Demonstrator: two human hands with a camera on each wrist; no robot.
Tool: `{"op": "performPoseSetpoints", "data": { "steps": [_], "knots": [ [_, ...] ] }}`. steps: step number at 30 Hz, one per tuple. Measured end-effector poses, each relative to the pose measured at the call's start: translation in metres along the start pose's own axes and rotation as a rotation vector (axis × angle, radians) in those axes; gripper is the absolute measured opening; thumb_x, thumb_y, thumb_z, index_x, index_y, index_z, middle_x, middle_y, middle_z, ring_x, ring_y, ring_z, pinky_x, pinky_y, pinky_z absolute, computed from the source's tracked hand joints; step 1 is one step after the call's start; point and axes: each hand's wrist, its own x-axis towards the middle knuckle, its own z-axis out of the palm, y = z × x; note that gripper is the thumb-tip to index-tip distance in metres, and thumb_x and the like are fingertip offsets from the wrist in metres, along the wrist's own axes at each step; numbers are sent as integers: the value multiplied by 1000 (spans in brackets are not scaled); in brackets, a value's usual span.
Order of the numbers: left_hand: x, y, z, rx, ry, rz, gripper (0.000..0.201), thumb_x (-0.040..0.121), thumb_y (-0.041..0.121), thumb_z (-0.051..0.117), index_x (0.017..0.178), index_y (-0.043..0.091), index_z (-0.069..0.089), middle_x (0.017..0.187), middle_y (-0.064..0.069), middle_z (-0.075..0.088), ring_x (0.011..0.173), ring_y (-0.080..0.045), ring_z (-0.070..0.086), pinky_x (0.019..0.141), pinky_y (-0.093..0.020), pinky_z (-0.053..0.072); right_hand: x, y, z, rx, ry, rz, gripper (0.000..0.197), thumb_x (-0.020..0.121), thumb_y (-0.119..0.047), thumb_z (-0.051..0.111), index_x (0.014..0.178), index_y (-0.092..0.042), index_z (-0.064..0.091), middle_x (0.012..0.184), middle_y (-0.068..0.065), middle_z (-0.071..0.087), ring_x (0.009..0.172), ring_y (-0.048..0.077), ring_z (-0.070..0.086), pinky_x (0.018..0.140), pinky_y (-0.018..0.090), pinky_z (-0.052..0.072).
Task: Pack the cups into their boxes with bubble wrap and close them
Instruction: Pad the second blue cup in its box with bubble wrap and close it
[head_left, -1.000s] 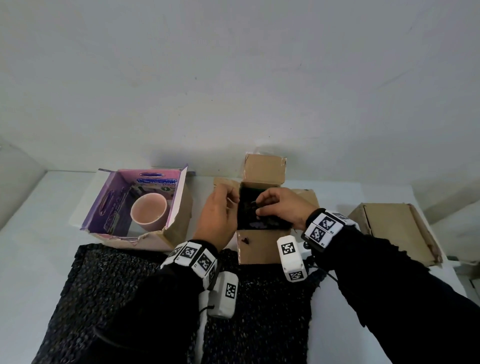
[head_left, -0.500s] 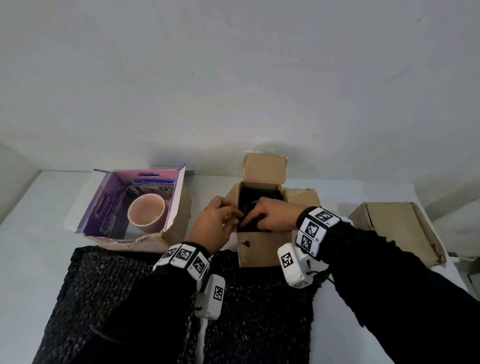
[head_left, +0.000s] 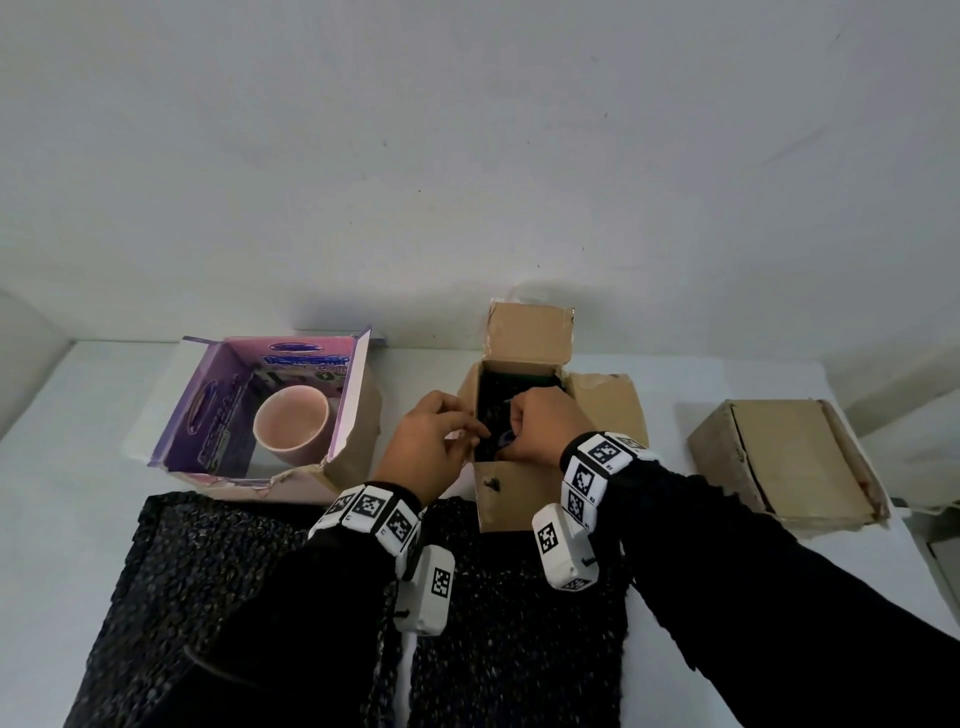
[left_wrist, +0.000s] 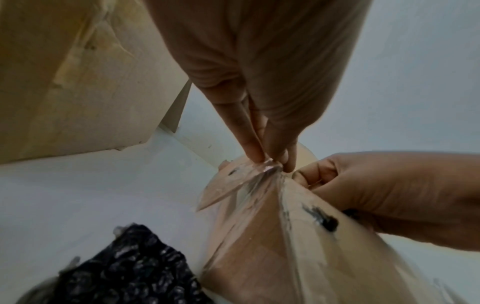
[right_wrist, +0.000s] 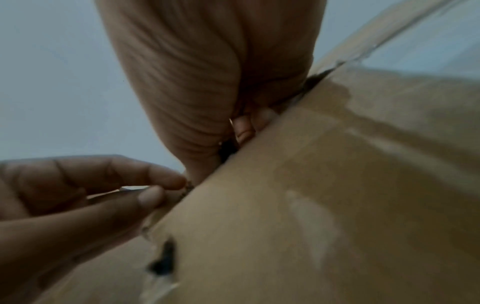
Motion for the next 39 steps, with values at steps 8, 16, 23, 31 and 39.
{"op": "performPoseSetpoints", "data": {
  "steps": [8, 16, 23, 31, 39],
  "knots": [
    [-2, 10, -7, 236, -234, 71, 20, 80, 28, 64, 95, 20, 76, 125, 4, 51, 105, -8, 62, 86, -31, 53, -18, 11, 2, 97, -149, -187, 18, 89, -33, 63, 93, -20, 75, 89, -6, 70, 86, 13, 62, 85, 28, 47],
    [2, 24, -21, 657, -403, 231, 53, 74, 67, 41, 104, 35, 70, 130, 2, 37, 113, -19, 38, 83, -35, 48, -24, 15, 14, -186, -225, -69, 40, 93, -47, 35, 105, -24, 67, 126, -4, 55, 137, 16, 31, 96, 40, 31],
    [0, 17, -12, 828, -277, 433, 41, 70, 66, 59, 90, 34, 75, 113, 6, 55, 107, -20, 41, 84, -37, 39, -15, 24, -6, -56, 6, -341, 40, 83, -2, 48, 114, -19, 68, 124, -3, 59, 116, 18, 49, 100, 36, 39],
    [-6, 7, -9, 552, -286, 337, 52, 72, 42, 77, 116, 20, 62, 112, 0, 60, 106, -24, 49, 77, -35, 52, 1, 26, -2, -393, -3, -471, 47, 87, -20, 57, 132, -33, 53, 138, -8, 48, 122, 17, 46, 96, 37, 39],
    [-4, 5, -4, 726, -273, 458, 34, 73, 52, 67, 97, 28, 71, 97, 11, 66, 97, -20, 47, 81, -31, 44, 10, 14, 2, -508, -49, -403, 38, 89, -24, 57, 125, -31, 57, 131, 0, 42, 116, 23, 37, 90, 36, 36]
  ]
}}
